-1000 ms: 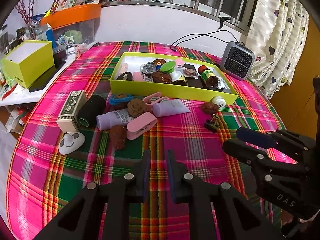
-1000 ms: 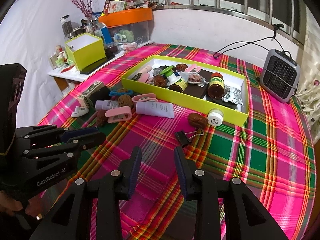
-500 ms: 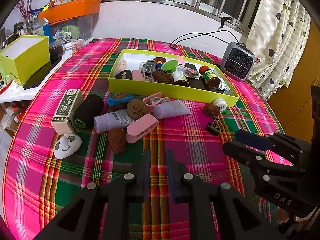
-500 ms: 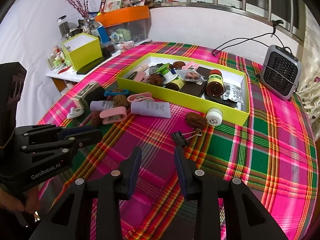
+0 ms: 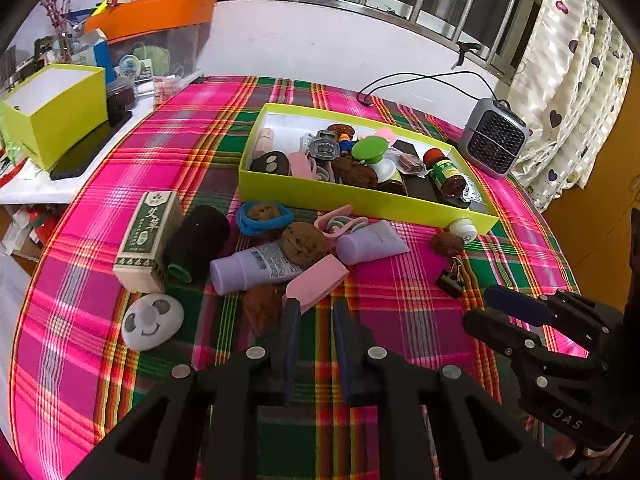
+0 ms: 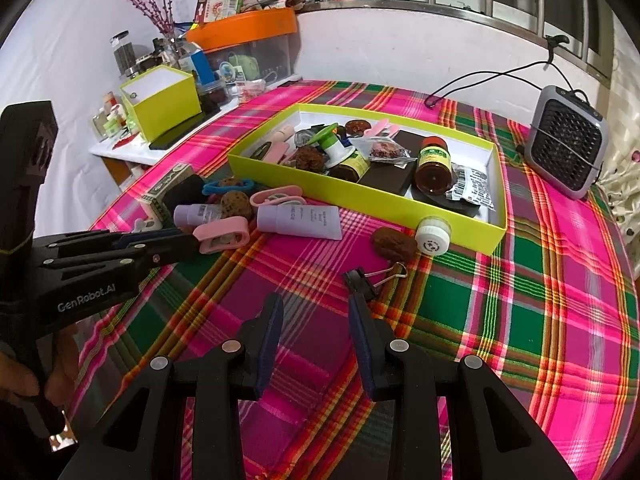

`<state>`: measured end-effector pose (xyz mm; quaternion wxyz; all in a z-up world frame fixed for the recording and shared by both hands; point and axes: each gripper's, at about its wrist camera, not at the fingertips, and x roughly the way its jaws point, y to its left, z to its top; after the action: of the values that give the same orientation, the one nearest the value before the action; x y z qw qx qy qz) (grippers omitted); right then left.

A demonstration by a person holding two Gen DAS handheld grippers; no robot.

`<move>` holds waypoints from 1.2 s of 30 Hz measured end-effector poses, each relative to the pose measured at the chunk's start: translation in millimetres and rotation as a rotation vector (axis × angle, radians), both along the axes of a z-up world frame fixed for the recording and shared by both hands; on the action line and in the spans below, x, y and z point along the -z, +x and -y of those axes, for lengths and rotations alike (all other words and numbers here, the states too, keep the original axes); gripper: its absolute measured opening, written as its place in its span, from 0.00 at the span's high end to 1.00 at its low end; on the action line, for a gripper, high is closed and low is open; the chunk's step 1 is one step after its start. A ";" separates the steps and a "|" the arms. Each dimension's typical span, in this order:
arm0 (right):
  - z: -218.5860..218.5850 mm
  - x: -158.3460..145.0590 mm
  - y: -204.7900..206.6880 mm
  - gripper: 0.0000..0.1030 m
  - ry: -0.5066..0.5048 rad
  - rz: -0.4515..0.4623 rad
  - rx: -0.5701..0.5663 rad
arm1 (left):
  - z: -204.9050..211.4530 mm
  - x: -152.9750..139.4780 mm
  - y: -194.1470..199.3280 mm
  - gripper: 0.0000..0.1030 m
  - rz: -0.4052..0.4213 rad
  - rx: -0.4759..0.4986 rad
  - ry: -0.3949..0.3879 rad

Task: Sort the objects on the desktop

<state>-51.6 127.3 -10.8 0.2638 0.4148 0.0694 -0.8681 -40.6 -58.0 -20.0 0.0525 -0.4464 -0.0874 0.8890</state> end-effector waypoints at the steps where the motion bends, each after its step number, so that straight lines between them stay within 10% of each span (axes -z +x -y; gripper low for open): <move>1: 0.2 0.3 -0.7 0.66 -0.001 0.001 0.000 | 0.2 0.2 -1.3 0.79 -0.001 0.006 0.004; 36: 27.2 6.1 -33.0 0.66 0.004 -0.004 -0.016 | 0.8 16.4 -21.2 0.74 -0.046 0.154 -0.036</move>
<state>-84.6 100.0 -16.9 0.2698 0.4129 0.0749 -0.8667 -61.8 -58.8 -36.4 0.1148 -0.4320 -0.0354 0.8938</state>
